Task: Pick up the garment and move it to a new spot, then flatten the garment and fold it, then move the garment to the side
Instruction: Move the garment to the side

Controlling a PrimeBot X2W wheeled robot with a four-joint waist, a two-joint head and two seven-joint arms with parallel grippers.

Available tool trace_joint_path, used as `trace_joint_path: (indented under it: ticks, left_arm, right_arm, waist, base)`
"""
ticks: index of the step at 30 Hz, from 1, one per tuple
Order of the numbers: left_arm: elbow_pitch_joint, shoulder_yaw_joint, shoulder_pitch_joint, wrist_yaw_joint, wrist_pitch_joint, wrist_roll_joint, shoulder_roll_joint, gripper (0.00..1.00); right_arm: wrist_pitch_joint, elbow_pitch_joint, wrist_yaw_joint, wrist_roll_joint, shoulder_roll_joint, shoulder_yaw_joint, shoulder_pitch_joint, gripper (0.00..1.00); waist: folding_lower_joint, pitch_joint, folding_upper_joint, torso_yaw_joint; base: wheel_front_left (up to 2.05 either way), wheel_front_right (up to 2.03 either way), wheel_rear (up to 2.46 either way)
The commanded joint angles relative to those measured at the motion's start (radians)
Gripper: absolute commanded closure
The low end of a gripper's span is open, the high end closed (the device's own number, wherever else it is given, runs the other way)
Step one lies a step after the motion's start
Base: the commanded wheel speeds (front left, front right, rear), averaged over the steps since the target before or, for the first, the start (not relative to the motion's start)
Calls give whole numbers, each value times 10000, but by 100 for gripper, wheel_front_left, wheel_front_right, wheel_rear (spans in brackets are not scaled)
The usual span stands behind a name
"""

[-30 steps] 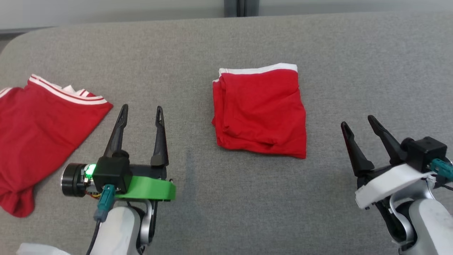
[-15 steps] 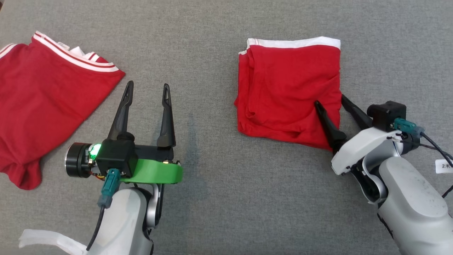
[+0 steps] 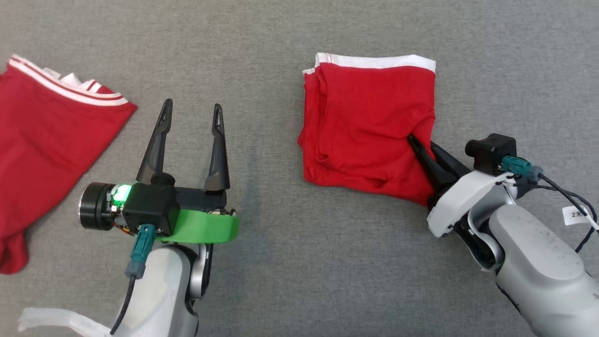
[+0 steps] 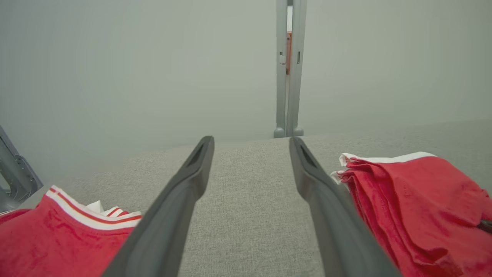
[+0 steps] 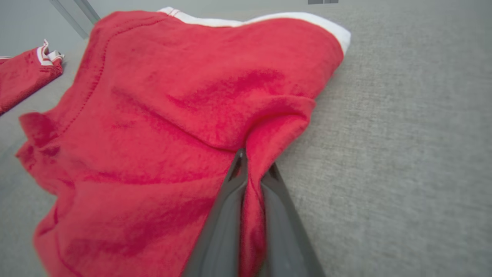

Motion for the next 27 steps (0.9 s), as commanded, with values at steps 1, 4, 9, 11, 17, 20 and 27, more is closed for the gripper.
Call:
trace_joint_path:
  ticks: [1,4,9,11,17,20,27]
  left_arm:
    - [-73,-10,-61,2,-23,75,111,0]
    - [-210,-66,-187,-36,-16,186,217,0]
    - [-513,-408,-603,-193,149,462,271,0]
    - [-641,-578,-811,-285,272,564,279,0]
    - [-1047,-1170,-1611,-611,534,870,213,0]
    - [-1192,-1435,-2001,-701,582,1001,135,0]
    - [-1344,-1804,-2591,-753,510,1111,16,0]
  right_arm:
    - [-104,27,-24,134,-305,160,7,100]
    - [-292,-19,-24,385,-787,569,-207,100]
    - [-563,256,-23,840,-1906,918,-840,100]
    - [-641,499,-21,992,-2348,1060,-1173,100]
    - [-650,1433,-21,1301,-3928,1428,-2472,100]
    - [-695,1912,-20,1428,-4611,1406,-3095,100]
    - [-883,3236,-21,1269,-5775,877,-4443,100]
  waist:
    - [0,37,0,-647]
    - [0,208,0,-1279]
    - [0,814,0,-2032]
    - [0,1113,0,-2171]
    - [0,2109,0,-2149]
    - [0,2582,0,-1958]
    - [0,3217,0,-1569]
  base:
    - [0,0,0]
    - [0,0,0]
    - [0,0,0]
    - [0,0,0]
    - [0,0,0]
    - [0,0,0]
    - [0,0,0]
